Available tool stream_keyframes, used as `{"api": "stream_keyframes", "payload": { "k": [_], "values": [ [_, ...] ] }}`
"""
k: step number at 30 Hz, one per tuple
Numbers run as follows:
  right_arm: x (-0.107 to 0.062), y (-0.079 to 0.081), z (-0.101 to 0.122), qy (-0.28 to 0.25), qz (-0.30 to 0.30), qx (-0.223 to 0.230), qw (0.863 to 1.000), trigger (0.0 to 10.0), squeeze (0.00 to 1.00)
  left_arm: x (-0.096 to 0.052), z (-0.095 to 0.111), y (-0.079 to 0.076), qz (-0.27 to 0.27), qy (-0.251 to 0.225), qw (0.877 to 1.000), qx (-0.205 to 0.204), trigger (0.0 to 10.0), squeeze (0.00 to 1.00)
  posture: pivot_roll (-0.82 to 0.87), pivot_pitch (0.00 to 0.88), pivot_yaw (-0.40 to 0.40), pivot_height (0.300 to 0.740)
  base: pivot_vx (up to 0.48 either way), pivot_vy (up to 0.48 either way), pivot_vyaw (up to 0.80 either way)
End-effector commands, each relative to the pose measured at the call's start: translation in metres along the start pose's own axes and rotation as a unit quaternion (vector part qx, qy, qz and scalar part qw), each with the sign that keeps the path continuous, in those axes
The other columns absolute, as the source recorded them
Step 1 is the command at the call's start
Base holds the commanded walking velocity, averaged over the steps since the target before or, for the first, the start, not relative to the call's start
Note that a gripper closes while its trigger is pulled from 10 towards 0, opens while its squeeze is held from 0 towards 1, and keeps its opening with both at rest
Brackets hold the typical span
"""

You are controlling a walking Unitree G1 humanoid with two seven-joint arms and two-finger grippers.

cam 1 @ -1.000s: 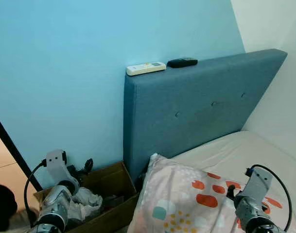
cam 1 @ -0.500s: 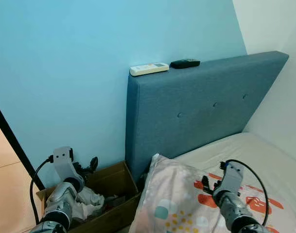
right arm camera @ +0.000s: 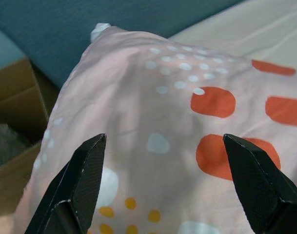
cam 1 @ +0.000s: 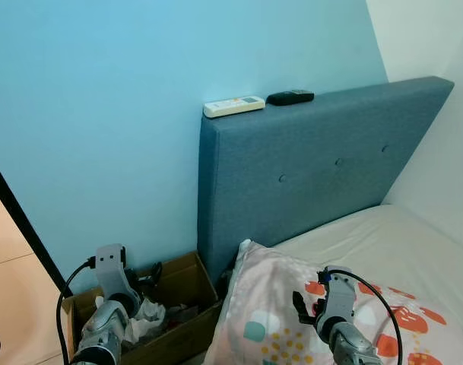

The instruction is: Clean up the room

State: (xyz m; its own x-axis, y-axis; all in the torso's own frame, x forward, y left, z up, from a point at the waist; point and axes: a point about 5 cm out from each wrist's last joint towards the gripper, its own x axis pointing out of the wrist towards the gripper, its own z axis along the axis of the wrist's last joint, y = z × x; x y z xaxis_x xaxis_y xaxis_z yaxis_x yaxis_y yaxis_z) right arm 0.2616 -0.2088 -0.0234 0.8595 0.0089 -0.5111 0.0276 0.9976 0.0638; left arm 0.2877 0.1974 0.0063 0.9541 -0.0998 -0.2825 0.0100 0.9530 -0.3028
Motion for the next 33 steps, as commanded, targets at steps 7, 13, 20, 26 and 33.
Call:
{"api": "stream_keyframes", "payload": {
  "k": [7,13,20,26,33],
  "values": [
    [0.000,-0.016,0.012,-0.022,-0.045,0.013,0.999,10.0,0.00,0.000,-0.001,-0.003,-0.007,-0.001,1.000,0.014,10.0,0.00,-0.02,0.030,-0.052,0.705,0.000,0.000,0.00],
    [-0.003,-0.024,0.008,-0.013,-0.079,-0.016,0.997,10.0,0.00,0.001,0.003,-0.003,-0.010,-0.008,1.000,0.017,10.0,0.00,-0.01,0.038,-0.053,0.705,0.000,0.000,0.00],
    [-0.006,-0.029,0.003,-0.005,-0.100,-0.045,0.994,10.0,0.00,0.001,0.001,-0.008,-0.020,-0.009,1.000,0.018,10.0,0.00,-0.01,0.037,-0.055,0.705,0.000,0.000,0.00],
    [-0.007,-0.031,0.001,0.002,-0.107,-0.053,0.993,10.0,0.00,0.002,0.002,-0.011,-0.023,-0.016,1.000,0.010,10.0,0.00,-0.01,0.041,-0.056,0.705,0.000,0.000,0.00],
    [-0.008,-0.025,-0.007,0.001,-0.103,0.041,0.994,10.0,0.00,0.005,-0.002,-0.020,-0.033,-0.007,0.999,0.004,10.0,0.00,-0.07,0.048,-0.045,0.705,0.000,0.000,0.00]
  ]
}}
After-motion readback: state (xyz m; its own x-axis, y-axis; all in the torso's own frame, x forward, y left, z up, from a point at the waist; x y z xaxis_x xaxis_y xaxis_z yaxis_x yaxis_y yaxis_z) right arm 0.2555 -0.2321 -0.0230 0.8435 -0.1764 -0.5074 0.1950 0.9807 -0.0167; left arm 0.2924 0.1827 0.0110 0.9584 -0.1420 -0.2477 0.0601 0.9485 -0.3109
